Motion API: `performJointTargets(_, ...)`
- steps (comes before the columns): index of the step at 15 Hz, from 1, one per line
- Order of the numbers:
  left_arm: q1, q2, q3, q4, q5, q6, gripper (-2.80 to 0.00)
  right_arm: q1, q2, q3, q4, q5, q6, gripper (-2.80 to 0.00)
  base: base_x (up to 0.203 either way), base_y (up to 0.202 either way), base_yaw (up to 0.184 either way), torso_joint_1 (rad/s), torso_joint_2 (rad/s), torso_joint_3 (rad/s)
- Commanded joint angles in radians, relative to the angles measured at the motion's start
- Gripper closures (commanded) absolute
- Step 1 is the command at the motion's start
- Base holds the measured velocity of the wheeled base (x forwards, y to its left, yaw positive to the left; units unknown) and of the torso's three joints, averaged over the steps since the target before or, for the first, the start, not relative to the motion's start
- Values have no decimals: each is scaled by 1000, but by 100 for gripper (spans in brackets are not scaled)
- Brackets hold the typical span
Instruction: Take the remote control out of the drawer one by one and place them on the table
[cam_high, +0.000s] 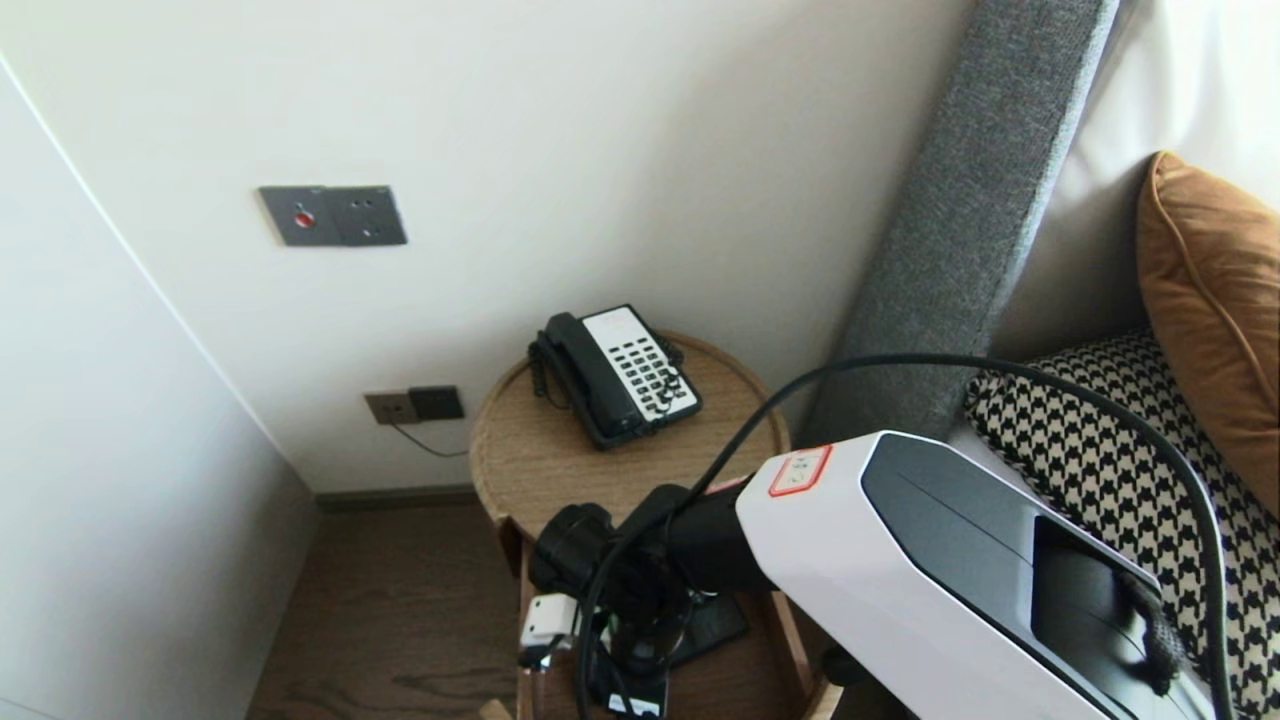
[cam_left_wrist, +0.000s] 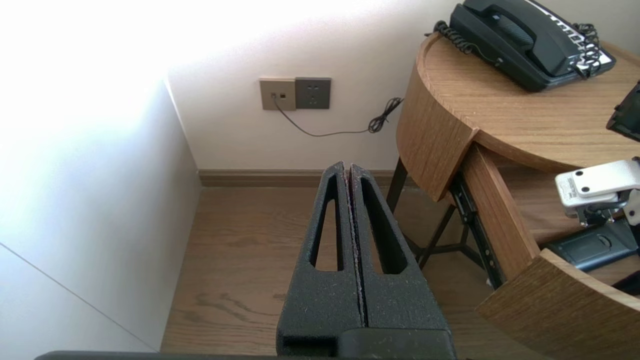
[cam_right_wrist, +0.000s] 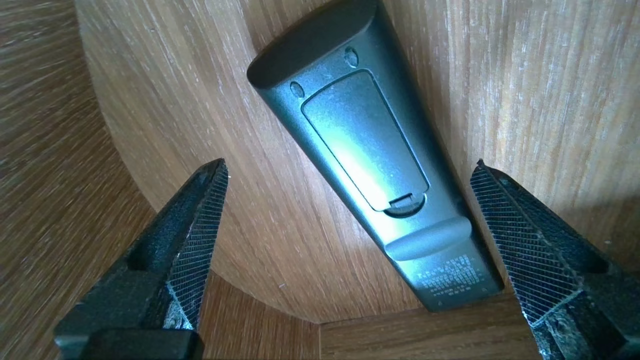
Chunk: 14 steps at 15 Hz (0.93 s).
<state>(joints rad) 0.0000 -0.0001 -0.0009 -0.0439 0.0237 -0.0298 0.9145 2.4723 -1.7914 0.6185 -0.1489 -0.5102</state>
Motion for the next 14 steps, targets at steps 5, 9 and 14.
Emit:
performJointTargets(5, 0, 0, 1, -1, 1, -1, 0, -2, 37, -20, 9, 3, -4, -280, 0, 0, 0, 0, 0, 0)
performJointTargets(9, 0, 0, 1, -1, 0, -1, 0, -5, 45, -20, 10, 5, -5, -280, 0, 0, 0, 0, 0, 0)
performJointTargets(14, 0, 0, 1, -1, -1, -1, 0, -8, 53, -29, 10, 3, -7, 0, 0, 0, 0, 0, 0, 0)
